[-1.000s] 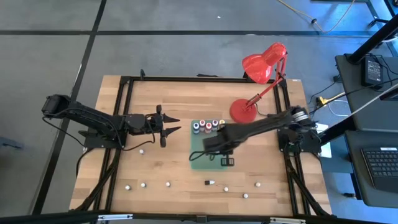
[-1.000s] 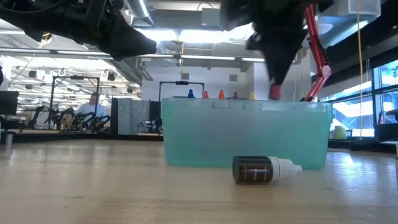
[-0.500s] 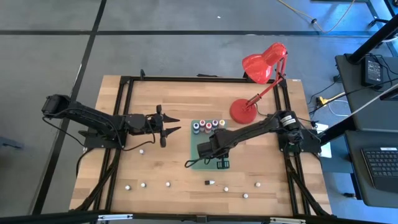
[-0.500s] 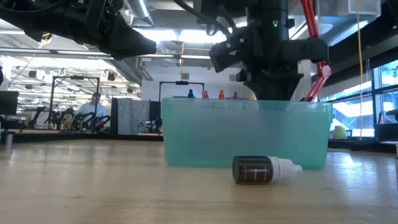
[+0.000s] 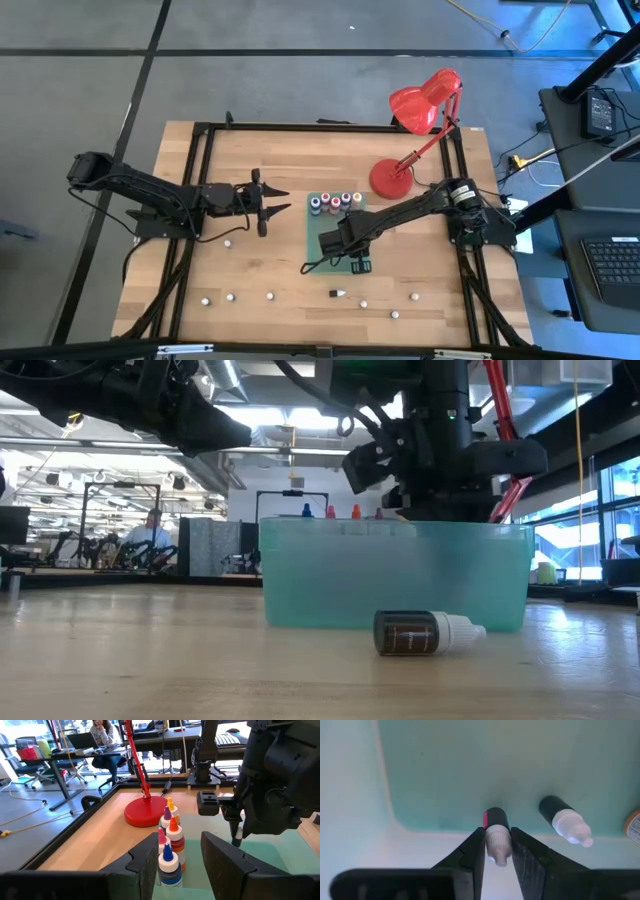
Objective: Pick & Place food coloring
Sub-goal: Put the small pink food coloring bottle into the green bin, then put the top small red food coloring bottle into the green bin
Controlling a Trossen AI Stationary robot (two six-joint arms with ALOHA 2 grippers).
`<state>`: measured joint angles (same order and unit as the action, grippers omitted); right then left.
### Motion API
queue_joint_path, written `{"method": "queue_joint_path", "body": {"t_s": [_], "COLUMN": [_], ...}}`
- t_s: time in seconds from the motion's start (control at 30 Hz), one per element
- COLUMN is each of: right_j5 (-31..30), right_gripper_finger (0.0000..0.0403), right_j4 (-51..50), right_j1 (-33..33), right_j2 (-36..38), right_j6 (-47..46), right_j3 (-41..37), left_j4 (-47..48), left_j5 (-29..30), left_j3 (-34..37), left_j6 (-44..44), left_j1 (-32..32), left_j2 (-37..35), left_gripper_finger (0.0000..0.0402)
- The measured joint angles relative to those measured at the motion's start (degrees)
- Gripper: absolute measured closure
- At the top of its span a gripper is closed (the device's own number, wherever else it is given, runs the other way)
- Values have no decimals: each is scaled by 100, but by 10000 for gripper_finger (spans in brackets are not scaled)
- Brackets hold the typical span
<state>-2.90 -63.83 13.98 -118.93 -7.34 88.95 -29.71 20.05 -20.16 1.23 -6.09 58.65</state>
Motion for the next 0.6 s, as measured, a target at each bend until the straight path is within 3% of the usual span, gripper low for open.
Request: {"method": "queue_joint_path", "body": {"t_s": [0.4, 0.6], "right_j5": [0, -33], "right_gripper_finger": [264, 259], "right_j4": [-55, -375], "right_j1": [-37, -5], "right_j2": [10, 533], "right_j6": [8, -269], "right_j3": [41, 101], "left_j4": [0, 0], "left_j5": [0, -1], "left_j3": [0, 0], "left_j6": [0, 0], "left_j1": [-2, -2], "left_j2": [0, 0], "left_gripper_finger": [258, 258]}}
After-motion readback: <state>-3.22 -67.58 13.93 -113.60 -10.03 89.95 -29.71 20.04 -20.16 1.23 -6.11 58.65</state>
